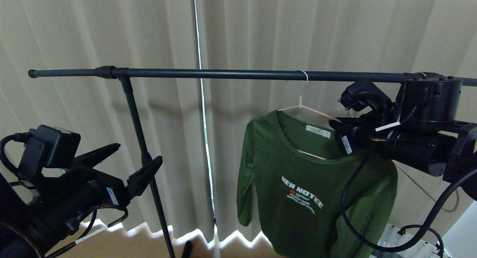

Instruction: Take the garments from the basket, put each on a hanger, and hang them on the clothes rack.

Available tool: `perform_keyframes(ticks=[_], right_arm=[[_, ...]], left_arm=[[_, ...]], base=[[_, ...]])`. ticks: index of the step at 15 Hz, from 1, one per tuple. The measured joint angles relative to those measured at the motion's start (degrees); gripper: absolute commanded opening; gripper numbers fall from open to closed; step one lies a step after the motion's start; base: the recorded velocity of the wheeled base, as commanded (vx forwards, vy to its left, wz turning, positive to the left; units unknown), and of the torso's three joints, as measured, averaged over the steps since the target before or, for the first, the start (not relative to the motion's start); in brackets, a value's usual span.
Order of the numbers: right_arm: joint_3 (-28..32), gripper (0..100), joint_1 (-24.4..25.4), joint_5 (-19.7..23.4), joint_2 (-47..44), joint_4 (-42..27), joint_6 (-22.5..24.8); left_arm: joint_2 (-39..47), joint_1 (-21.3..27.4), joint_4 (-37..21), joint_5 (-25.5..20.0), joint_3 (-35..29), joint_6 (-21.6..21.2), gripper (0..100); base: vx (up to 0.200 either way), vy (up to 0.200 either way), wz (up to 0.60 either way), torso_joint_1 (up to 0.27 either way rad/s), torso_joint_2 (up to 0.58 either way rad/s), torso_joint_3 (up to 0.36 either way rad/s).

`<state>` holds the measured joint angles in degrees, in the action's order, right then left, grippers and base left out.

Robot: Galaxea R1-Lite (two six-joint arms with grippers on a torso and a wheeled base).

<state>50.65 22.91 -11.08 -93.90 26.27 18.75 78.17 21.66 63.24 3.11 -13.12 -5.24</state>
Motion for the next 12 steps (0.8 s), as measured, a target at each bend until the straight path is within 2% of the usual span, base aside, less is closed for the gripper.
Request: perform_keyframes(ticks=[5,8,12], right_arm=[[-1.1,100,0.1,0.4,0.3,0.0,-2.1],[-3.8,100,0.8,3.6,1.5,3.9,-10.2],[-7.5,100,1.0,5.7,3.7,9.3,-12.3]], left_arm=[[0.0,0.0,0.0,0.0,0.1,0.0,100],[-0.5,0.0,-0.1,0.0,0.4,-0.7,100],[-1.4,0.0,-0.1,0.0,0.7,-1.0,100]], base=[[0.000,0.000,0.00,0.000,0.00,0.000],[0.000,0.000,0.00,0.000,0.00,0.000],[0.000,0.000,0.00,0.000,0.00,0.000]])
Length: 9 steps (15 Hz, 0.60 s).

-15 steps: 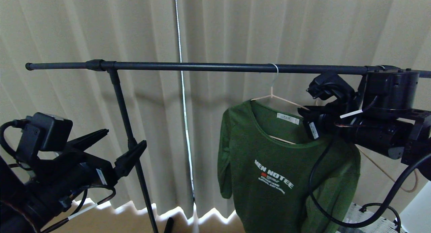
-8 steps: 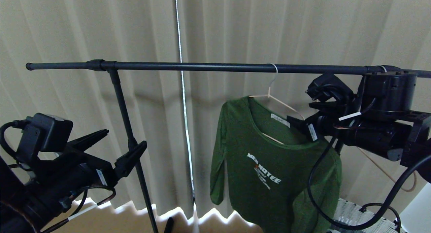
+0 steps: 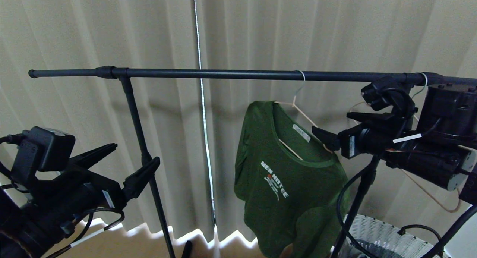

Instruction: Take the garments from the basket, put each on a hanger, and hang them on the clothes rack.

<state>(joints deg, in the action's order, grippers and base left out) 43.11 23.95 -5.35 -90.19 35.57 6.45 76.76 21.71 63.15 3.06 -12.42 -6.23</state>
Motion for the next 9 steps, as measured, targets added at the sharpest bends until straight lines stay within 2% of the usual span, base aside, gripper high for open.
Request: perform_keyframes(ticks=[4,7,9], right_arm=[[-2.0,100,0.0,1.4,2.4,0.5,-0.3],[-2.6,100,0.0,3.9,4.6,0.6,-2.6],[-3.3,100,0.0,4.0,6.1,0.6,-3.3]], left_arm=[[-0.3,0.0,0.0,0.0,0.0,0.0,100],[-0.3,0.0,0.0,0.0,0.1,0.0,100],[-0.5,0.0,0.0,0.0,0.5,-0.7,100]], base=[[0.000,0.000,0.00,0.000,0.00,0.000],[0.000,0.000,0.00,0.000,0.00,0.000],[0.000,0.000,0.00,0.000,0.00,0.000]])
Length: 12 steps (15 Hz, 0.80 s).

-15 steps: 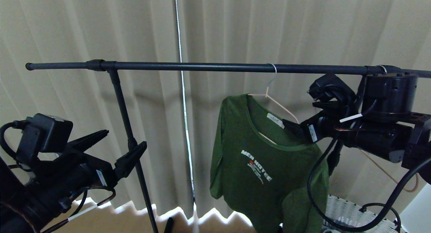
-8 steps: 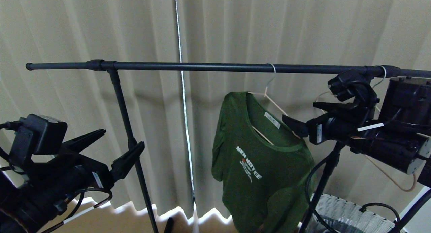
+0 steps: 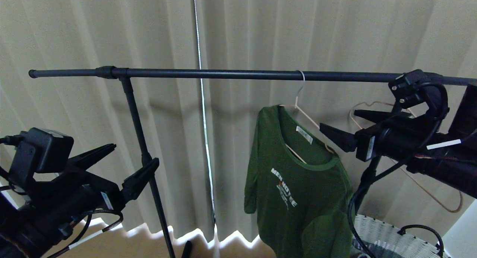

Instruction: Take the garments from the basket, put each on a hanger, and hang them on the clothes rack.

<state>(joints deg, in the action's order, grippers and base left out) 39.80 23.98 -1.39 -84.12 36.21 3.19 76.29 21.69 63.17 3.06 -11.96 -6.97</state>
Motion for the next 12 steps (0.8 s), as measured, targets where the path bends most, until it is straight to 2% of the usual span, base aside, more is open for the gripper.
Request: perform_keyframes(ticks=[6,10,12], right_arm=[[-3.6,100,-0.3,-0.5,5.9,-0.2,1.0],[-8.5,100,-2.5,-0.5,11.7,-0.2,7.8],[-10.3,100,-4.5,-0.6,14.2,-0.2,9.0]], left_arm=[[-0.6,0.1,0.0,0.0,1.4,-1.7,100],[-2.6,0.2,-0.1,0.0,2.8,-4.1,100],[-4.8,0.1,-0.3,-0.1,3.1,-4.8,100]], base=[[0.000,0.000,0.00,0.000,0.00,0.000],[0.000,0.000,0.00,0.000,0.00,0.000],[0.000,0.000,0.00,0.000,0.00,0.000]])
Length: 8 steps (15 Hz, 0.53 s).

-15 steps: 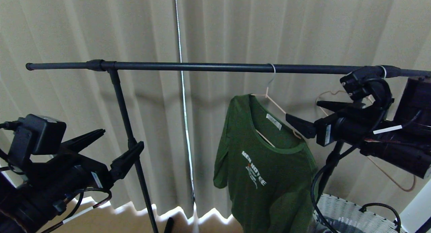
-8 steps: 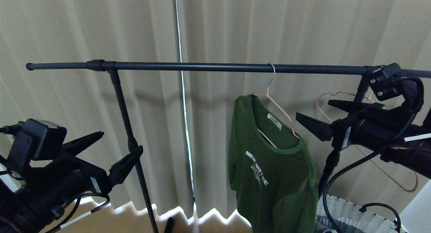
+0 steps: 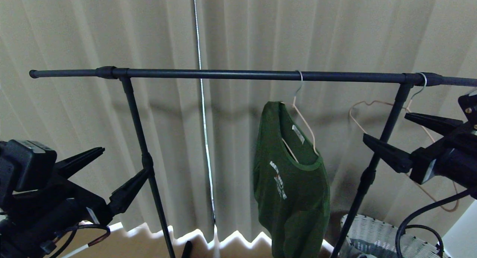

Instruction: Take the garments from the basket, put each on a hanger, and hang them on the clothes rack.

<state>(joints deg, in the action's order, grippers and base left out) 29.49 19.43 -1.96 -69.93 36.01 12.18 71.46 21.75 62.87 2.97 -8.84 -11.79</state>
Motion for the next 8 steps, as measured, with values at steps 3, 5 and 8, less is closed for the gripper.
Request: perform_keyframes(ticks=[3,5,8], right_arm=[[-1.5,100,-4.8,0.0,1.9,0.0,2.5],[-2.2,100,-6.8,0.0,2.6,0.0,2.8],[-3.0,100,-7.9,0.0,2.9,0.0,2.8]], left_arm=[[-2.1,-0.1,-0.1,0.0,0.4,-0.2,100],[-2.6,-0.2,-0.1,0.1,0.4,-0.2,100],[-2.9,-0.2,-0.1,0.2,0.4,-0.2,100]], base=[[0.000,0.000,0.00,0.000,0.00,0.000],[-0.200,0.000,0.00,0.010,0.00,0.000],[-0.200,0.000,0.00,0.007,0.01,-0.001]])
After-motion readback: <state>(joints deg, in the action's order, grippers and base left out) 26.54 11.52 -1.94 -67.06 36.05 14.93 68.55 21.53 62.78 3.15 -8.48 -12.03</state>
